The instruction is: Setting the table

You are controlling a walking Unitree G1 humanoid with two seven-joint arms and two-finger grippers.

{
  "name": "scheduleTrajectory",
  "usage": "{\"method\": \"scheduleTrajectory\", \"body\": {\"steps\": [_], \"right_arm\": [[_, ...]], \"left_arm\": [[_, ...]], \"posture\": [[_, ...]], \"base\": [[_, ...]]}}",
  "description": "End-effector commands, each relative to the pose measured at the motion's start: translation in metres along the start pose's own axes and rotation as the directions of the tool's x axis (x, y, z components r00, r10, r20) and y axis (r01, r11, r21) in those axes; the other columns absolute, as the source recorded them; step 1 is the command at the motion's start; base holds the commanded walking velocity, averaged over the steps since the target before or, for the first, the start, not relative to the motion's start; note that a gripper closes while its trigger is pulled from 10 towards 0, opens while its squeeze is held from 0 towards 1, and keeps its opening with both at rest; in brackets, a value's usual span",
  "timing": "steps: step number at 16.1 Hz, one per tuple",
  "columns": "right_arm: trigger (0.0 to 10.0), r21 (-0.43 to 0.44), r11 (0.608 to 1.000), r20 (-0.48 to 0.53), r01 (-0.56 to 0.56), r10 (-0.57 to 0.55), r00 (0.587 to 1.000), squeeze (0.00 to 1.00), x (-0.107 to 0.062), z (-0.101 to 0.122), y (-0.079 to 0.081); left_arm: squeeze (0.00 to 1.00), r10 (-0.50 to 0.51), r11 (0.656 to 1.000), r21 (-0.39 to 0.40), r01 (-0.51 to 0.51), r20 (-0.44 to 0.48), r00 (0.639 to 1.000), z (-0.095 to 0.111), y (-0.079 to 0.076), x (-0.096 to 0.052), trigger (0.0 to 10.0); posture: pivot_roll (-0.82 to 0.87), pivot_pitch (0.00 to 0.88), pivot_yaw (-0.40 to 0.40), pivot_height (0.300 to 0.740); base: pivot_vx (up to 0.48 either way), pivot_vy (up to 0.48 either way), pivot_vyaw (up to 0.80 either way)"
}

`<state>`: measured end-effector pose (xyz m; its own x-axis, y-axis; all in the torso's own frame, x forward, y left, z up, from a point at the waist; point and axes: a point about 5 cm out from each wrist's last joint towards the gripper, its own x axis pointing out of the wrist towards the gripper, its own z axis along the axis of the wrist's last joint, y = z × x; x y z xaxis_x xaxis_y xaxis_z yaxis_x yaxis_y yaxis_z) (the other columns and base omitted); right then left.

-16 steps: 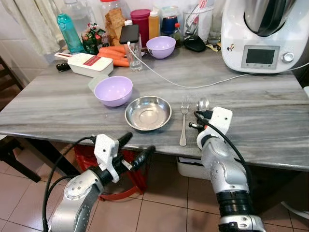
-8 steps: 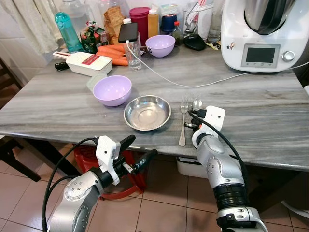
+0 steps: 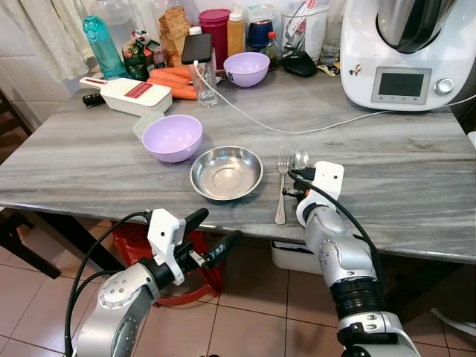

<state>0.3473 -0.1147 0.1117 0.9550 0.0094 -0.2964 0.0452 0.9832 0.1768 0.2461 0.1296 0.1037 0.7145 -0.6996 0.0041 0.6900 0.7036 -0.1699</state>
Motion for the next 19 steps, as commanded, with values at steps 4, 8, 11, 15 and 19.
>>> {"method": "scheduleTrajectory", "body": {"steps": [4,8,11,15,19], "right_arm": [[10.0,-0.015,1.0,-0.014,-0.009,0.009,1.0,1.0,0.001,-0.006,0.004],[10.0,-0.009,1.0,-0.01,-0.012,0.012,1.0,1.0,0.001,-0.007,0.005],[10.0,0.011,1.0,0.03,-0.017,0.017,0.999,1.0,-0.002,0.003,0.006],[10.0,-0.002,0.998,0.158,-0.06,0.06,0.986,1.0,-0.015,0.022,0.01],[10.0,-0.074,0.997,0.284,-0.013,0.033,0.958,1.0,-0.036,0.03,-0.007]], "left_arm": [[0.0,-0.009,1.0,0.015,0.009,-0.006,1.0,0.002,-0.001,0.0,10.0],[0.0,-0.026,1.0,0.006,0.026,-0.012,1.0,0.001,-0.002,-0.001,10.0],[0.0,-0.037,0.999,0.004,0.037,-0.015,0.999,0.001,-0.002,-0.001,10.0],[0.0,-0.057,0.998,-0.005,0.057,-0.013,0.998,0.001,-0.001,0.0,10.0],[0.0,-0.096,0.995,-0.018,0.096,-0.014,0.995,0.001,-0.004,0.001,10.0]], "posture": [[-0.11,0.1,0.103,0.74],[-0.1,0.097,0.103,0.74],[-0.1,0.088,0.102,0.74],[-0.1,0.07,0.101,0.74],[-0.11,0.052,0.094,0.74]], "base": [[0.0,0.0,0.0],[0.0,0.0,0.0],[0.0,0.0,0.0],[0.0,0.0,0.0],[0.0,0.0,0.0]]}}
